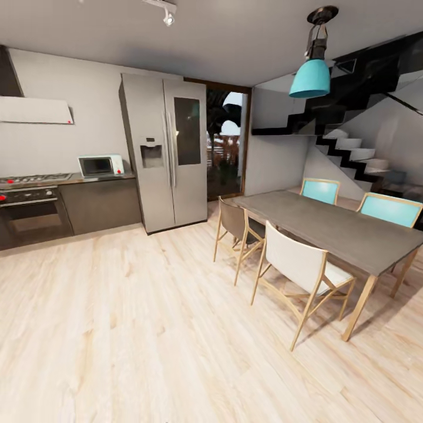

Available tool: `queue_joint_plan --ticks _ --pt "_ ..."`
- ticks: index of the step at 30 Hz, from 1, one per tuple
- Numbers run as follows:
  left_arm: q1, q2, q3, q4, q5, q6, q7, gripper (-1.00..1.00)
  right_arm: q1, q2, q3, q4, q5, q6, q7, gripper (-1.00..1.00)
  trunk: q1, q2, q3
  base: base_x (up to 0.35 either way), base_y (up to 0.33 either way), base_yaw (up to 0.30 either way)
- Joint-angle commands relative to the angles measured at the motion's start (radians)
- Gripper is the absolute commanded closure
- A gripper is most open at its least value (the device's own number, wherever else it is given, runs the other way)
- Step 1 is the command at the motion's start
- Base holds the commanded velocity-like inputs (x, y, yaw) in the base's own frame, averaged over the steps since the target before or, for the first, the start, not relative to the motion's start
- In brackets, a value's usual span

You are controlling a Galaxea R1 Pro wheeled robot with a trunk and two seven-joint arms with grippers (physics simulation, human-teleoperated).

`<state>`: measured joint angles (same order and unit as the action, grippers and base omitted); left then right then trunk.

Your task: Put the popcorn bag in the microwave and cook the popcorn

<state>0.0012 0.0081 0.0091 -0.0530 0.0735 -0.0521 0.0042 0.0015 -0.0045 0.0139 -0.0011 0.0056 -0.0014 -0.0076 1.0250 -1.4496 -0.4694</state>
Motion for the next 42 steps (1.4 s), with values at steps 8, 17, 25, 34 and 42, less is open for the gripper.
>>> queue_joint_plan --ticks 8,17,25,34,42 --pt "0.0 0.001 0.0 0.0 0.008 -0.002 0.0 -1.0 0.0 0.0 0.002 0.001 0.001 0.0 0.0 -1.0 0.0 0.0 -0.001 0.0 0.0 0.3" --pt "0.0 0.001 -0.001 -0.001 0.008 -0.002 0.0 -1.0 0.0 0.0 0.001 0.0 0.001 0.0 0.0 -1.0 0.0 0.0 -0.001 0.0 0.0 0.3" --pt "0.0 0.001 -0.001 -0.001 0.008 -0.002 0.0 -1.0 0.0 0.0 0.002 0.0 0.001 0.0 -0.001 -1.0 0.0 0.0 -0.001 0.0 0.0 0.3" --pt "0.0 0.001 0.0 -0.001 0.008 -0.002 0.0 -1.0 0.0 0.0 0.001 0.0 0.001 0.0 -0.001 -1.0 0.0 0.0 -0.001 0.0 0.0 0.3" --pt "0.0 0.001 0.0 -0.001 0.008 -0.002 0.0 -1.0 0.0 0.0 0.002 0.0 0.001 0.0 -0.001 -1.0 0.0 0.0 -0.001 0.0 0.0 0.3"
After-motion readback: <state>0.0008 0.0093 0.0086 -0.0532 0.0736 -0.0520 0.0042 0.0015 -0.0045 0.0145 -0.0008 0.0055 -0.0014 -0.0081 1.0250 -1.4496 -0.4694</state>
